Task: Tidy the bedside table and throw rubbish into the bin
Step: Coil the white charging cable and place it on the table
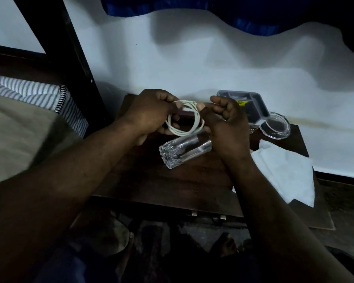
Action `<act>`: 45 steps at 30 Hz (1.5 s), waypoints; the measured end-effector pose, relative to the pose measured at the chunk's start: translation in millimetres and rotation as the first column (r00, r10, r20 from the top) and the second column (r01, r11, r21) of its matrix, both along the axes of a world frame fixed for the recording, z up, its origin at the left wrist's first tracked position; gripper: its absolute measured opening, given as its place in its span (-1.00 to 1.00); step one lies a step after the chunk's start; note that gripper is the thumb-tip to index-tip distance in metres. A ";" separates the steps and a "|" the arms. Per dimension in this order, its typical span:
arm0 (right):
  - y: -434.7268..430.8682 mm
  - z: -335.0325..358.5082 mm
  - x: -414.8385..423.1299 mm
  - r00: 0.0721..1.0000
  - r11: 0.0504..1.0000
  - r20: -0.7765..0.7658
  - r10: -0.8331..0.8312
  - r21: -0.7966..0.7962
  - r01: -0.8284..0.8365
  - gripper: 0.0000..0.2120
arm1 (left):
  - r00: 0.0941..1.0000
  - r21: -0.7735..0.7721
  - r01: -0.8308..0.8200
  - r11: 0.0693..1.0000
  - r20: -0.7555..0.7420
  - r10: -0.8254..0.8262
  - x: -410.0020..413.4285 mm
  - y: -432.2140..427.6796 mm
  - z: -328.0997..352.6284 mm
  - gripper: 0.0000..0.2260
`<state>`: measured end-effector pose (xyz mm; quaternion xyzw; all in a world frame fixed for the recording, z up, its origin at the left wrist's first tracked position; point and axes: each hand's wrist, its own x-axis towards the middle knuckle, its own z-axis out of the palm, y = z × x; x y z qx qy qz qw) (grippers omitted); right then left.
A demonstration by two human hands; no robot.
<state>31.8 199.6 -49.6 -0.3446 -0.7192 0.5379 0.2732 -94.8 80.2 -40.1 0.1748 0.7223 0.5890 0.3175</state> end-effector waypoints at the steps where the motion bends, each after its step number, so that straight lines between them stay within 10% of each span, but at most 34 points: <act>1: 0.8 -0.5 -0.5 1.000 0.999 -0.015 -0.013 -0.032 0.013 -0.55 | 0.999 0.002 -0.027 1.000 0.029 0.027 -3.5 -2.1 -2.0 -0.93; 12: 4.6 -4.3 3.3 1.000 0.999 -0.012 -0.012 -0.041 0.011 -0.79 | 0.881 -0.087 -0.337 0.938 0.322 0.346 -56.9 -18.5 -46.9 -0.89; 19: 9.4 -2.2 7.3 0.999 0.999 -0.039 -0.035 -0.036 0.034 -0.88 | 0.806 -0.124 -0.520 0.845 0.256 0.534 -74.6 -16.8 -66.3 -0.88; 24: 16.0 -3.9 9.6 0.997 0.998 -0.051 -0.057 -0.043 0.055 -0.85 | 0.860 -0.547 -0.399 0.736 -0.503 0.093 -78.2 -18.6 -55.8 -0.63; 38: 24.1 -3.7 18.3 0.997 0.997 -0.046 -0.068 -0.023 0.067 -0.83 | 0.810 -0.735 -0.203 0.647 -0.497 -0.310 -78.5 -37.8 -50.5 -0.18; 45: 24.3 -4.7 22.7 0.998 0.998 -0.035 -0.057 -0.002 0.057 -0.86 | 0.729 -0.651 -0.307 0.694 -0.629 -0.268 -69.9 -28.4 -55.7 -0.50</act>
